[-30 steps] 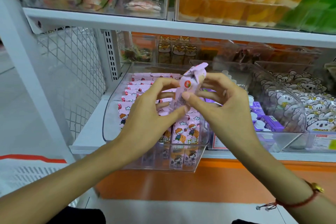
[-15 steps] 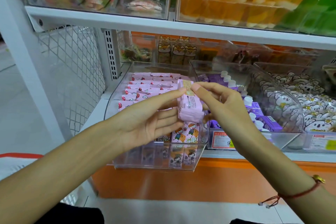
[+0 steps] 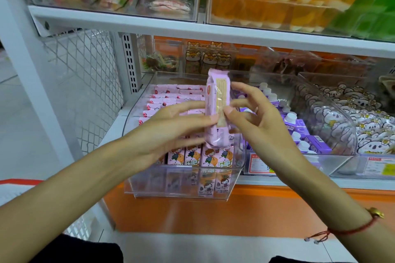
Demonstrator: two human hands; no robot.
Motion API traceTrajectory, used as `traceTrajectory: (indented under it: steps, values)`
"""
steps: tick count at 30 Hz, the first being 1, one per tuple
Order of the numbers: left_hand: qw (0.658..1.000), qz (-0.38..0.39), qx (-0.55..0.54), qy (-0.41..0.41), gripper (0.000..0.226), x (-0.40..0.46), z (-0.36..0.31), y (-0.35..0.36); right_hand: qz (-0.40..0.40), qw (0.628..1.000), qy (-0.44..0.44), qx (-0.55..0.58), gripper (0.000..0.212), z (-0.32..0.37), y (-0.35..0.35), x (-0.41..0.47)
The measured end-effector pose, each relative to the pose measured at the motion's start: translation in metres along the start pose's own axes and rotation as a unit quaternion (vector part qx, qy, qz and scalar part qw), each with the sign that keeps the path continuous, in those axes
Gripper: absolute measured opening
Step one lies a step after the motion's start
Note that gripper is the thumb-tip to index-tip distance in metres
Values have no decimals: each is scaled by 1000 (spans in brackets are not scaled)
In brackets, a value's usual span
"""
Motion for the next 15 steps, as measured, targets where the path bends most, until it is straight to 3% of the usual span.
traceTrajectory:
  steps: [3, 7, 15]
  values:
    - [988, -45, 86, 117, 53, 1, -11, -13, 14, 998, -64, 9, 40, 9, 1, -2]
    - [966, -54, 134, 214, 40, -1, -15, -15, 25, 995, -93, 23, 37, 11, 0, -4]
    - [952, -72, 154, 254, 41, -2, -18, -15, 14, 995, -94, 32, 42, 13, 3, -4]
Point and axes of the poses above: each hand's wrist, its own x-axis towards the middle knuckle, its own y-axis out of the palm, z = x × y, the point moved 7 cm from there along x, towards the middle knuckle, and after that the axes turned 2 degrees about -x, right-handed, at the moved point
